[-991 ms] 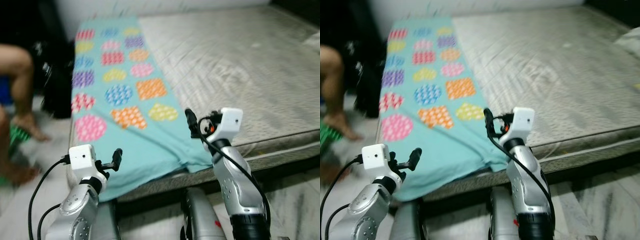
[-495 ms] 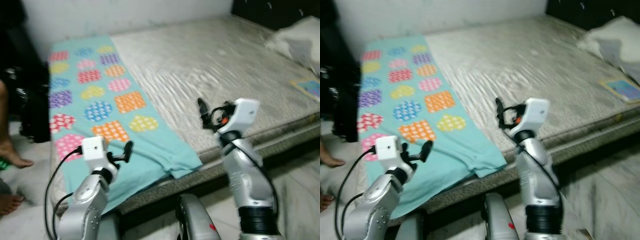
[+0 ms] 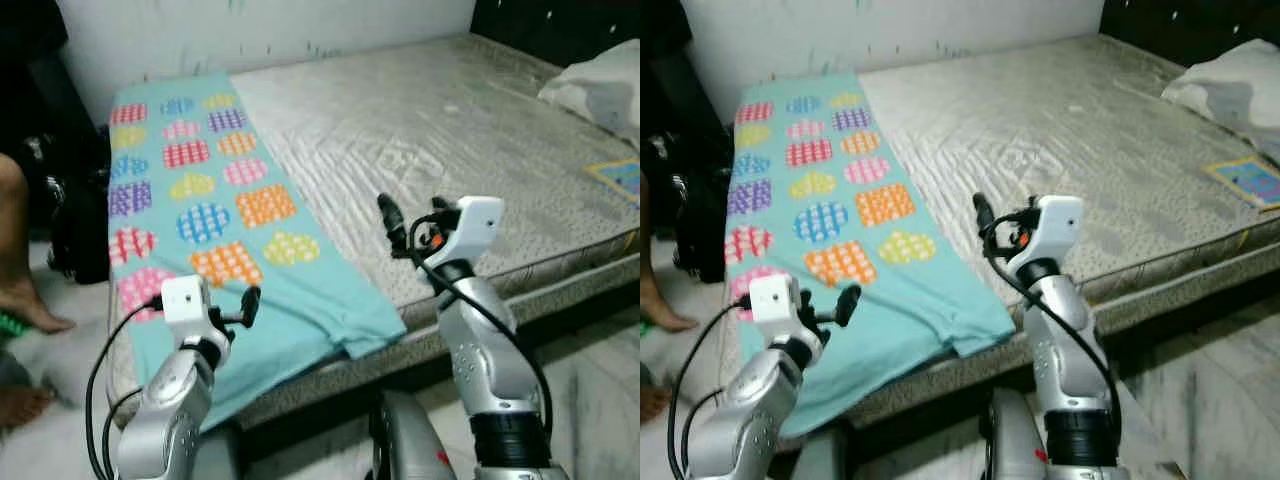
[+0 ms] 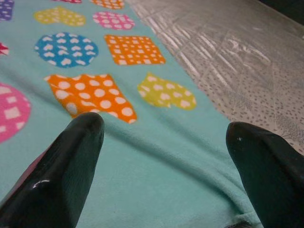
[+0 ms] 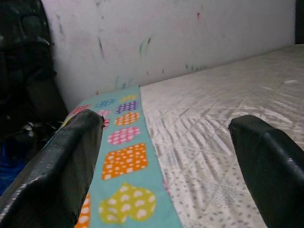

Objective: Clean up the room

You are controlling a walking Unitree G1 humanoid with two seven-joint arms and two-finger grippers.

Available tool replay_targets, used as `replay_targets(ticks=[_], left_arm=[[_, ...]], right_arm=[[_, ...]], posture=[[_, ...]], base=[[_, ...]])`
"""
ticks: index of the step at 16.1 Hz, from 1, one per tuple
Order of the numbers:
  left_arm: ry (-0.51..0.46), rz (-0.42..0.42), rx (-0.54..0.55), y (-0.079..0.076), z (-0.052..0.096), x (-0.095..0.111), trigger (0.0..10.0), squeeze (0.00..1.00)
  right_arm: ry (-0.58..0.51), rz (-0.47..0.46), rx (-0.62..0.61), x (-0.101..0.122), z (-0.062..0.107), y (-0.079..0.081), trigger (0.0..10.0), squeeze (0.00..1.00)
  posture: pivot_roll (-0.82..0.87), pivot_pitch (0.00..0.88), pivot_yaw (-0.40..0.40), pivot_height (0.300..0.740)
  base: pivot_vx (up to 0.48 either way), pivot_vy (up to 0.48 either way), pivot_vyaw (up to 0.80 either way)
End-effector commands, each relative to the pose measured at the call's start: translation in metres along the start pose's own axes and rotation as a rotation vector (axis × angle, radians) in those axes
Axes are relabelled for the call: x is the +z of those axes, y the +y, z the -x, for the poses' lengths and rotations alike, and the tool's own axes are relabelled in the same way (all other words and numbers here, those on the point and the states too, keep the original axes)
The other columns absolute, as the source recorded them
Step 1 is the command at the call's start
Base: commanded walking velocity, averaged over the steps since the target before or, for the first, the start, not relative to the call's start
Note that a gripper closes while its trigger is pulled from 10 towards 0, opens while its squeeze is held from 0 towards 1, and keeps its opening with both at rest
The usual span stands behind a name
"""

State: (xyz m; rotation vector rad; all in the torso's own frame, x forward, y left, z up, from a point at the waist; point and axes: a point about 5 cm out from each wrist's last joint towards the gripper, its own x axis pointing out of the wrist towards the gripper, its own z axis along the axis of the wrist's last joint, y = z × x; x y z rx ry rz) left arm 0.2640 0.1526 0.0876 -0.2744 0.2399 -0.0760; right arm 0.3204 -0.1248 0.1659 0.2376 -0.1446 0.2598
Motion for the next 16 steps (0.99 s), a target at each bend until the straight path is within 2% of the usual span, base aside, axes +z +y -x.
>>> replay_targets(ticks=[1, 11, 16], left_arm=[[-0.015, -0.011, 0.005, 0.0019, -0.0004, 0.0032, 10.0, 0.0], [-0.013, -0.01, 0.005, 0.0005, -0.0007, 0.0014, 10.0, 0.0], [-0.014, -0.012, 0.013, 0.0021, -0.0015, 0.0003, 10.0, 0.0]], right_arm=[[-0.024, 0.002, 0.021, 0.0058, -0.0033, 0.0035, 10.0, 0.0], [-0.008, -0.01, 0.047, 0.0037, -0.0013, 0.0058, 10.0, 0.0], [0.014, -0.005, 0.051, -0.0018, 0.0015, 0.0036, 10.0, 0.0]], posture=[[-0.11, 0.0, 0.044, 0.628], [-0.11, 0.0, 0.035, 0.74], [-0.11, 0.0, 0.033, 0.74]], base=[[0.0, 0.0, 0.0], [0.0, 0.0, 0.0], [0.0, 0.0, 0.0]])
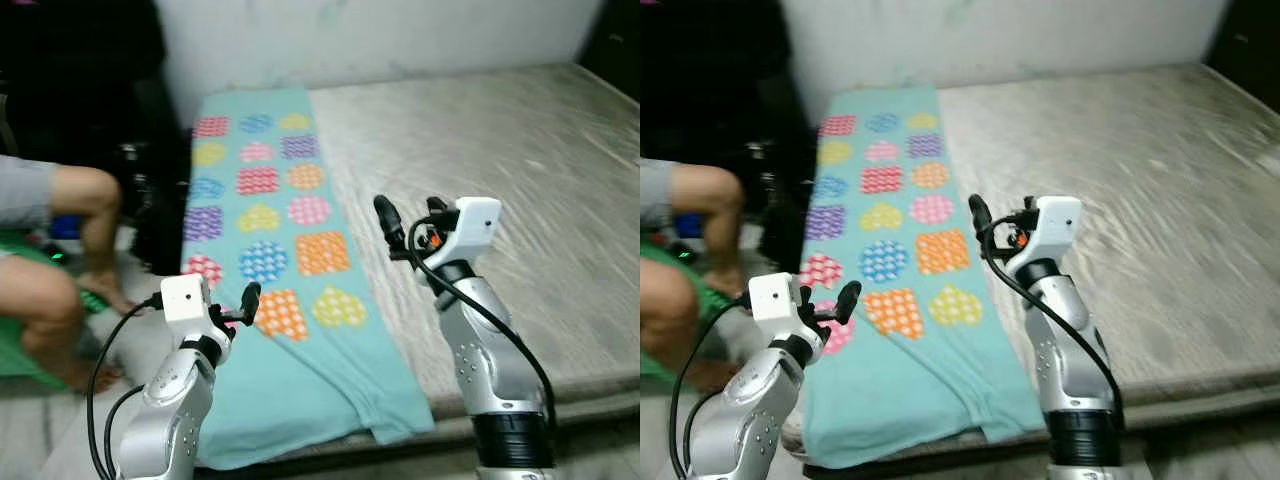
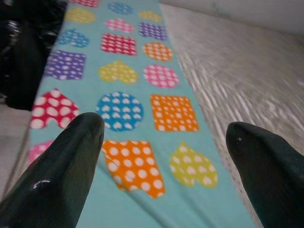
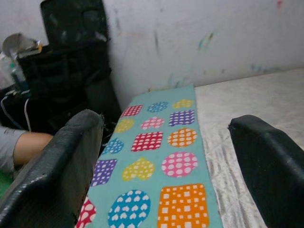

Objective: Clean up the room

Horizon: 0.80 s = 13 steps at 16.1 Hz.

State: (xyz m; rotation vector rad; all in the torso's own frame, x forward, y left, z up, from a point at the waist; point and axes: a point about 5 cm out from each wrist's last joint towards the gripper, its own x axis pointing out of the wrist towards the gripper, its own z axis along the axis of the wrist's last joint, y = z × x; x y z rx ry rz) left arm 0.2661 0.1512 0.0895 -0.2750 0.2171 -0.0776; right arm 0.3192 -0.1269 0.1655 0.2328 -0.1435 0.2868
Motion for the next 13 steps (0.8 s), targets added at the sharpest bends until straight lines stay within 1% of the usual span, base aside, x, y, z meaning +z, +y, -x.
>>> replay_targets(ticks=[1, 5, 6, 8, 10, 13], left_arm=[[0.008, -0.012, 0.019, 0.004, 0.0, -0.002, 10.0, 0.0], [0.007, -0.012, 0.023, 0.004, 0.0, -0.002, 10.0, 0.0], [0.008, -0.012, 0.022, 0.004, 0.0, -0.002, 10.0, 0.0], [0.011, -0.012, 0.027, 0.005, 0.0, -0.003, 10.0, 0.0], [0.014, -0.01, 0.031, 0.005, 0.0, -0.004, 10.0, 0.0], [0.015, -0.008, 0.033, 0.005, 0.001, -0.004, 10.0, 0.0]], right_arm=[[0.016, -0.008, 0.027, -0.004, 0.001, 0.006, 10.0, 0.0], [0.043, -0.005, 0.034, -0.009, 0.004, 0.006, 10.0, 0.0], [0.073, 0.045, 0.009, -0.015, 0.006, 0.003, 10.0, 0.0], [0.172, 0.126, -0.084, -0.028, 0.008, -0.006, 10.0, 0.0], [0.146, 0.112, -0.067, -0.027, 0.014, -0.008, 10.0, 0.0], [0.156, 0.108, -0.075, -0.029, 0.016, -0.007, 10.0, 0.0]], posture=[[-0.11, 0.0, 0.033, 0.74], [-0.11, 0.0, 0.03, 0.74], [-0.11, 0.0, 0.028, 0.74], [-0.11, 0.0, 0.026, 0.74], [-0.11, 0.0, 0.026, 0.74], [-0.11, 0.0, 0.026, 0.74]], base=[[0.0, 0.0, 0.0], [0.0, 0.0, 0.0], [0.0, 0.0, 0.0], [0.0, 0.0, 0.0], [0.0, 0.0, 0.0], [0.0, 0.0, 0.0]])
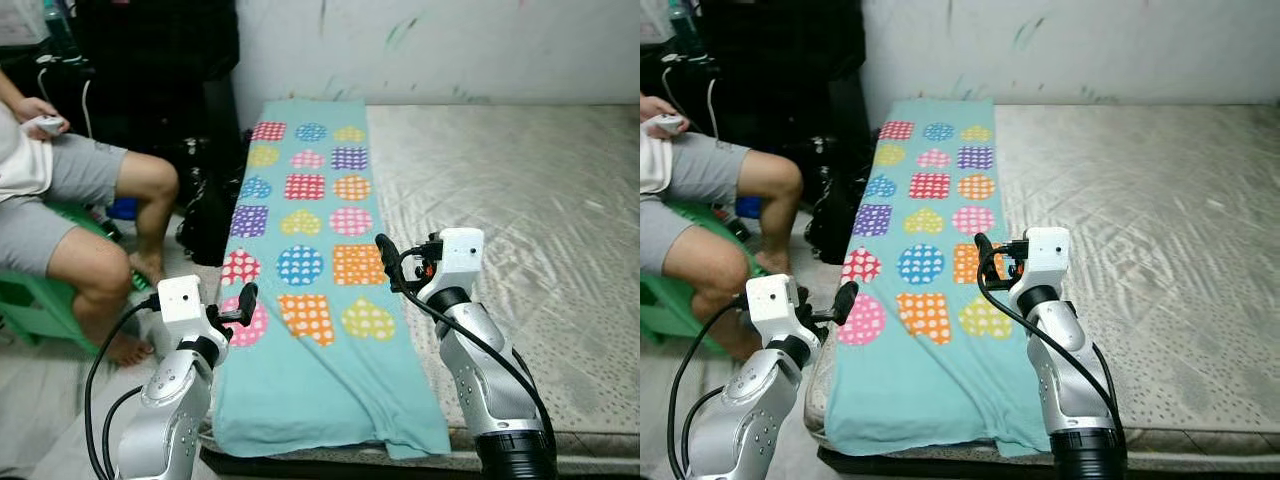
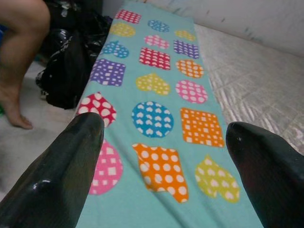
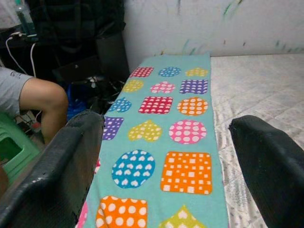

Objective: Clean up the room

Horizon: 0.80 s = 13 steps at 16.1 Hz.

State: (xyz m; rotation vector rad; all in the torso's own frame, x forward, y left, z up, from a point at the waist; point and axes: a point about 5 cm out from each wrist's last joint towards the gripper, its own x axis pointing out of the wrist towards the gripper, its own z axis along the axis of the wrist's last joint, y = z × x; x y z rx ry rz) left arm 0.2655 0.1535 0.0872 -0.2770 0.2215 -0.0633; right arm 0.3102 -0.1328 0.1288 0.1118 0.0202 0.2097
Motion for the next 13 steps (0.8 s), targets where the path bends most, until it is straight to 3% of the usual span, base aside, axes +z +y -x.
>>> replay_targets(ticks=[1, 5, 10, 13], left_arm=[[0.011, -0.011, 0.019, 0.0023, 0.0005, -0.0022, 10.0, 0.0], [0.002, -0.008, 0.022, 0.0028, 0.0004, -0.0014, 10.0, 0.0], [0.002, -0.012, 0.019, 0.0025, 0.0008, -0.0009, 10.0, 0.0], [0.003, -0.014, 0.016, 0.0022, 0.0006, -0.001, 10.0, 0.0]], right_arm=[[-0.004, 0.006, 0.004, 0.0032, 0.0001, 0.0026, 10.0, 0.0], [-0.015, 0.004, 0.011, 0.0016, 0.0011, 0.0026, 10.0, 0.0], [-0.007, 0.012, 0.02, -0.0004, 0.0021, 0.0033, 10.0, 0.0], [0.0, 0.007, 0.026, -0.002, 0.0015, 0.0045, 10.0, 0.0]], posture=[[-0.11, 0.0, 0.026, 0.74], [-0.11, 0.0, 0.026, 0.74], [-0.11, 0.0, 0.024, 0.74], [-0.11, 0.0, 0.024, 0.74]], base=[[0.0, 0.0, -0.8], [0.0, 0.0, -0.76], [0.0, 0.0, 0.0], [0.0, 0.0, -0.8]])
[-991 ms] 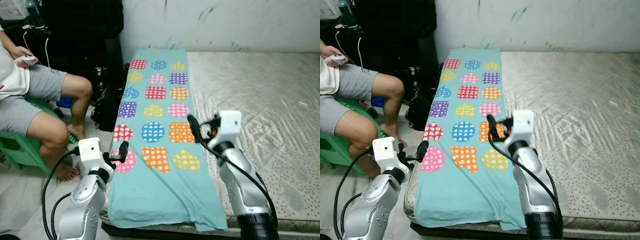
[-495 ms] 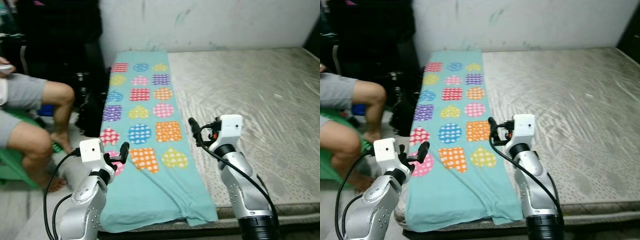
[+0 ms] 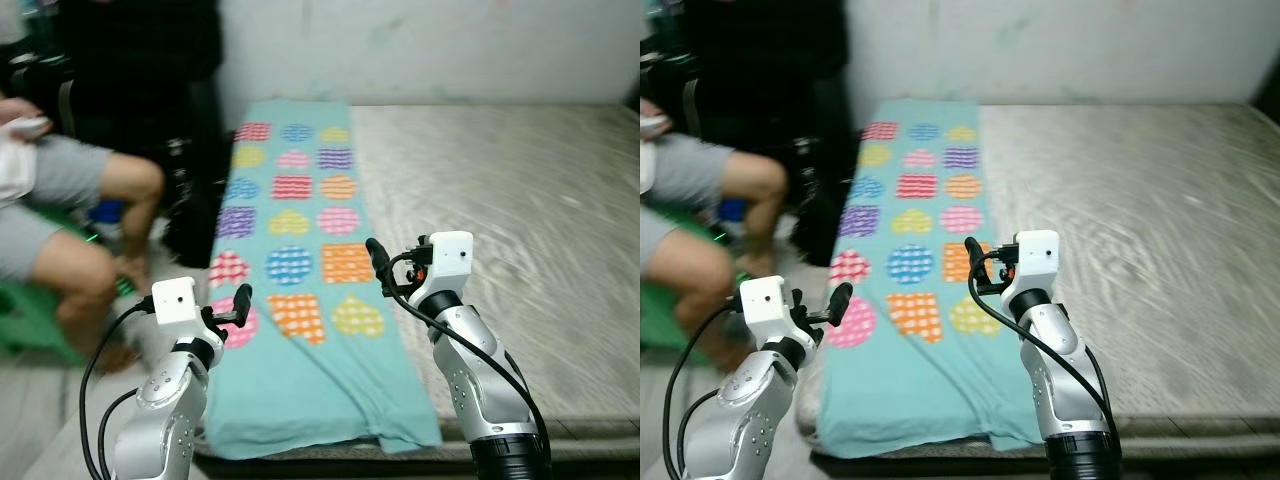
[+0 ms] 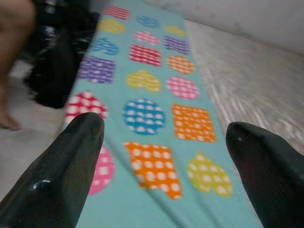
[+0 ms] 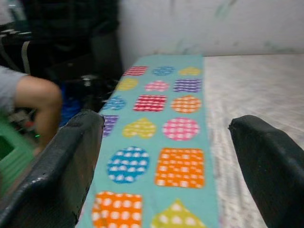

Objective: Clean up the room

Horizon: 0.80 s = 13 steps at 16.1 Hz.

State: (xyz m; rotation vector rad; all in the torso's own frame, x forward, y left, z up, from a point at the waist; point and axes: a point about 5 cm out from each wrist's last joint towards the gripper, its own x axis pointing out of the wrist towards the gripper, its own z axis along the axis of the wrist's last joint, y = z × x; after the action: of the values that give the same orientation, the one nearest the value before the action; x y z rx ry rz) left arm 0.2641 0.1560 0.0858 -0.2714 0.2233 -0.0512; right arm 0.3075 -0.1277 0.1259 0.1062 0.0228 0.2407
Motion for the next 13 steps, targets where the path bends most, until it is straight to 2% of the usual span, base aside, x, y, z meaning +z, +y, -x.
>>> replay_targets(ticks=[1, 3, 7, 13], left_arm=[[0.003, -0.007, 0.002, -0.0005, -0.0005, 0.0002, 10.0, 0.0], [0.005, -0.011, 0.005, -0.0002, -0.0003, 0.0001, 10.0, 0.0], [0.002, -0.013, 0.003, -0.0004, -0.0009, 0.0006, 10.0, 0.0], [-0.011, -0.017, 0.0, -0.0007, -0.0013, 0.002, 10.0, 0.0]], right_arm=[[-0.013, 0.008, -0.002, 0.0023, 0.0001, -0.0002, 10.0, 0.0], [-0.01, 0.005, -0.004, 0.0019, 0.0001, -0.0011, 10.0, 0.0], [-0.011, 0.01, -0.007, 0.0022, -0.0005, -0.0022, 10.0, 0.0], [0.002, 0.084, -0.056, 0.0, -0.0015, -0.0065, 10.0, 0.0]], posture=[[-0.11, 0.0, 0.026, 0.74], [-0.11, 0.0, 0.026, 0.74], [-0.11, 0.0, 0.027, 0.74], [-0.11, 0.0, 0.026, 0.74]], base=[[0.0, 0.428, -0.57], [0.0, 0.48, -0.5], [0.0, 0.438, 0.0], [0.0, 0.0, 0.0]])
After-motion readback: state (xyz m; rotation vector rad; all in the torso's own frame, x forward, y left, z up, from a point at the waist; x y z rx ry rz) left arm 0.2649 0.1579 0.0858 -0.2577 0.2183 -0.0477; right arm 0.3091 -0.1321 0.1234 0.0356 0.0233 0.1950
